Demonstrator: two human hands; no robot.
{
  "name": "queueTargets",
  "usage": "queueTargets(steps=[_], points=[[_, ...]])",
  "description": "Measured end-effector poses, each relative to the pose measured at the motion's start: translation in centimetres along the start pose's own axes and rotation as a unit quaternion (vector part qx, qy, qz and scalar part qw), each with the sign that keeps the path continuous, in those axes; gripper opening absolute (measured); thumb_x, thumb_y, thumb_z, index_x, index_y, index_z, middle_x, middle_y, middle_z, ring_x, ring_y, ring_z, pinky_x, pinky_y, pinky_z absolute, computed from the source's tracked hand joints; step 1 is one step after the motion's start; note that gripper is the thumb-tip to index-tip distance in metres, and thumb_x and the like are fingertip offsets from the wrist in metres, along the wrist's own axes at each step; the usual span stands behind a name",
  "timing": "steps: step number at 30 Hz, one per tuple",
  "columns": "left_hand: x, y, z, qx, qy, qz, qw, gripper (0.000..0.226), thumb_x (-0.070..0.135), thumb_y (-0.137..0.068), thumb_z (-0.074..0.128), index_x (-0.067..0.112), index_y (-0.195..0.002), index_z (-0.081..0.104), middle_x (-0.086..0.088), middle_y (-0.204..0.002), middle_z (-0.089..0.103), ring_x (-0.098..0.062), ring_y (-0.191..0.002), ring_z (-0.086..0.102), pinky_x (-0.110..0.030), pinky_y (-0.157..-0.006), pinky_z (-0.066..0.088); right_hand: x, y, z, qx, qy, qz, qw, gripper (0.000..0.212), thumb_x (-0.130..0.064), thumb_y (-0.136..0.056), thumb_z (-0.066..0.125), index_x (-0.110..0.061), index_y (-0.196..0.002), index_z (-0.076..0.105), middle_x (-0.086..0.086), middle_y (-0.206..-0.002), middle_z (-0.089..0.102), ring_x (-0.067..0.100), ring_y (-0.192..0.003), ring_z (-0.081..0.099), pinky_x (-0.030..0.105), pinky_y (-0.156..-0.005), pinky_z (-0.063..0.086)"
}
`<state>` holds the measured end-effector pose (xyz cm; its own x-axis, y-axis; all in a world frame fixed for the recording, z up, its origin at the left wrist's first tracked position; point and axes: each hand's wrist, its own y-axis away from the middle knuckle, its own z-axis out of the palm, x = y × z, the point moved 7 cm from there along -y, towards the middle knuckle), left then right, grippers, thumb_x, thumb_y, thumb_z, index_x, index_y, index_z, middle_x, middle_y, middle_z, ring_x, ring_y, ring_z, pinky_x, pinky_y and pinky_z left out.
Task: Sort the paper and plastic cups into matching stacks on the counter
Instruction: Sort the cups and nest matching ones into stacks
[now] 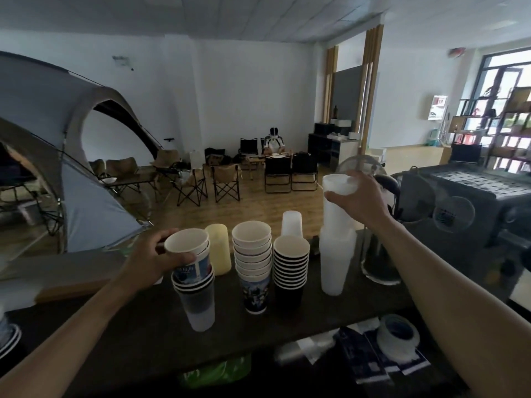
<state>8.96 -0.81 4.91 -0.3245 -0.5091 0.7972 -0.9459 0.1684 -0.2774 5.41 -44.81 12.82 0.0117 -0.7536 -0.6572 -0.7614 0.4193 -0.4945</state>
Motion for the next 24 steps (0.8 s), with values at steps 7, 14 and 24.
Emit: queueTargets(steps=[7, 14, 24], points=[[-0.2, 0.1, -0.2, -0.008, 0.003, -0.020, 1.000, 0.115, 0.068, -0.039, 0.080, 0.014, -0.136, 0.051, -0.002, -0.120, 0.063, -0.008, -0.101, 0.062, -0.016, -0.069, 0.049, 3.2, 1.8, 4.3, -0.116, 0.105, 0.030, 0.987, 0.097, -0.055, -0.067, 0.079, -0.017, -0.146, 0.038, 0.013, -0.146, 0.044, 0.033, -0.132, 0.041, 0.044, -0.103, 0.039], [-0.3, 0.7, 0.1, -0.009, -0.016, -0.012, 1.000, 0.110, 0.051, -0.064, 0.085, 0.020, -0.151, 0.025, 0.000, -0.141, 0.048, -0.014, -0.115, 0.056, -0.023, -0.081, 0.050, -0.6, 2.1, 4.8, -0.111, 0.155, -0.021, 0.981, 0.098, -0.062, -0.066, 0.076, -0.020, -0.146, 0.038, 0.012, -0.149, 0.042, 0.034, -0.133, 0.042, 0.048, -0.104, 0.041], [-3.6, 2.6, 3.3, -0.050, -0.011, -0.017, 0.999, 0.093, 0.063, -0.041, 0.089, 0.033, -0.122, 0.053, 0.028, -0.110, 0.067, 0.013, -0.104, 0.059, -0.028, -0.095, 0.053, -21.4, 12.7, 15.0, -0.322, 0.039, -0.255, 0.911, 0.088, -0.058, -0.073, 0.075, -0.024, -0.145, 0.038, 0.004, -0.145, 0.045, 0.025, -0.127, 0.049, 0.043, -0.101, 0.046]])
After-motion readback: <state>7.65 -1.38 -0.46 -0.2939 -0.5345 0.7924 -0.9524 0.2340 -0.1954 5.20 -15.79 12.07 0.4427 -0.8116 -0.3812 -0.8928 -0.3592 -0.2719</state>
